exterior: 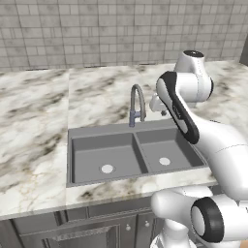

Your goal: Pick the pan and sponge and place them into the sink. Then turn on the water.

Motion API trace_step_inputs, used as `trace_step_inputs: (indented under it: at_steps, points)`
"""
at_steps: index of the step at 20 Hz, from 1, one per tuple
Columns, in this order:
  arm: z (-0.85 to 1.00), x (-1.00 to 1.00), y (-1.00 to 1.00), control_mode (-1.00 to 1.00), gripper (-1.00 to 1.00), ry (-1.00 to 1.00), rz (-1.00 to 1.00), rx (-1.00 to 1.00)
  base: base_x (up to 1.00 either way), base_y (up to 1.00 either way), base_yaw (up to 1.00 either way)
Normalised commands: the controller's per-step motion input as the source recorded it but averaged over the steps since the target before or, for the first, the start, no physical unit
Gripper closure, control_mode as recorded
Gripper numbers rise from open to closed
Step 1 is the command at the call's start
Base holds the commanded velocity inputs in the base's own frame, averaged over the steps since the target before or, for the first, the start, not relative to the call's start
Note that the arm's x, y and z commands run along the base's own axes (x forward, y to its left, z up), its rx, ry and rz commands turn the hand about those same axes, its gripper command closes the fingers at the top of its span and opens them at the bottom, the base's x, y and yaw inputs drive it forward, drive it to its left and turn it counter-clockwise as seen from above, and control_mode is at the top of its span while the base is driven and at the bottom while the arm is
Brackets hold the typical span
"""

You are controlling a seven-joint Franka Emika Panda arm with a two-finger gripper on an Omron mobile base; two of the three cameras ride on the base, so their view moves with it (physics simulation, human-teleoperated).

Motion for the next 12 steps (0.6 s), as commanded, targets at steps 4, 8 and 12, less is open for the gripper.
trace_step_inputs:
  at_steps: [4,8,12]
  points:
    - [0.00,0.00,-0.04,-1.00,-1.00,0.00,0.00,0.00,0.00,0.00,0.00]
    - [0.00,0.00,-0.15,-1.00,-1.00,0.00,0.00,0.00,0.00,0.00,0.00]
    - [0.00,0.00,-0.21,-1.00,-1.00,0.00,0.00,0.00,0.00,0.00,0.00]
